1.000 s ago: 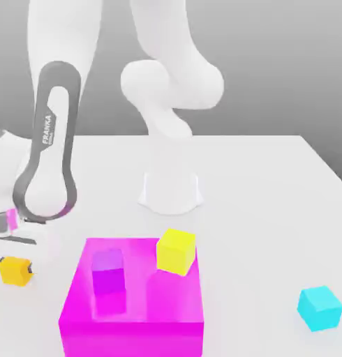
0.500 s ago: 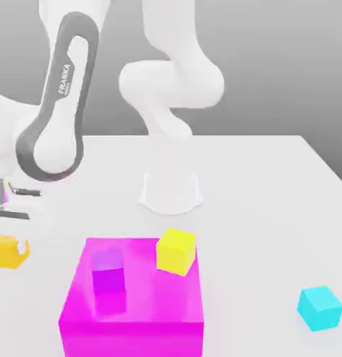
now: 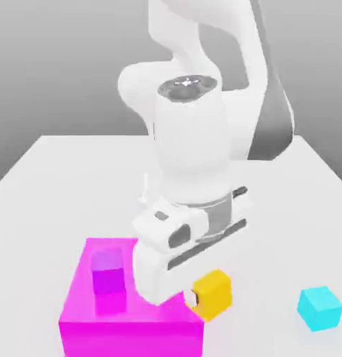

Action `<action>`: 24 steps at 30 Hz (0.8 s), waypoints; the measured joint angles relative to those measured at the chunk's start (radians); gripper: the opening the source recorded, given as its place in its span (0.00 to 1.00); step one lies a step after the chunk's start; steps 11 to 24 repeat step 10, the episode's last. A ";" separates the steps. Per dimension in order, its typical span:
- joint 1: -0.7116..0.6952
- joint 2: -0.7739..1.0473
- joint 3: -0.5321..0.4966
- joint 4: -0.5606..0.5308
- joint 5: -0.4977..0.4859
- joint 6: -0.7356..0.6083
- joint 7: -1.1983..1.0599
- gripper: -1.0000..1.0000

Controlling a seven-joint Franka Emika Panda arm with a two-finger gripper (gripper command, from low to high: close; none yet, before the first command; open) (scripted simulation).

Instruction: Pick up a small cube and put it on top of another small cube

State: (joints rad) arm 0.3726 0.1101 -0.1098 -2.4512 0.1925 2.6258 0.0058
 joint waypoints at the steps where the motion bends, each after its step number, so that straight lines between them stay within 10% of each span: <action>1: 0.039 -0.002 0.023 -0.005 -0.032 -0.005 0.010 0.00; 6: 0.190 0.164 0.106 0.030 -0.179 0.073 0.046 0.00; 7: 0.198 0.189 0.109 0.034 -0.186 0.092 0.048 1.00; 24: 0.198 0.189 0.109 0.034 -0.186 0.092 0.048 1.00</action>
